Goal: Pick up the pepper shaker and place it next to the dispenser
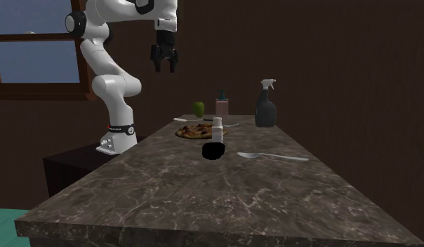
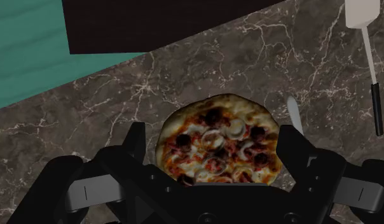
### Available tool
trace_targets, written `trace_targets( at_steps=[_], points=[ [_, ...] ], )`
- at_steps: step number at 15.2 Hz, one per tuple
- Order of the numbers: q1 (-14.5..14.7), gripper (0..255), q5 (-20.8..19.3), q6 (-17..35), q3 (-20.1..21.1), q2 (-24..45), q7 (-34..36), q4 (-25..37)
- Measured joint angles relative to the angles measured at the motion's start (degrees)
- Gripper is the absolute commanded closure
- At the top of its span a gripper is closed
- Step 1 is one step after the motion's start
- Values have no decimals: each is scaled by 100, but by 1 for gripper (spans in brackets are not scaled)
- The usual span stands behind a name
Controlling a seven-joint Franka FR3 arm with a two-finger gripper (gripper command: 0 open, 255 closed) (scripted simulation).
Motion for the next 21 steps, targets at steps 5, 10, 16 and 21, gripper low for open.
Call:
trace_targets(
  at_steps=[5,10,16,21],
  points=[
    [-13,0,-44,447,-24,681,-13,178],
    [-5,0,-71,1071,-8,1808,45,595],
    [-38,0,-133,1633,-55,3199,43,1326],
    [-84,0,-174,1893,-109,4347,17,2123]
  ],
)
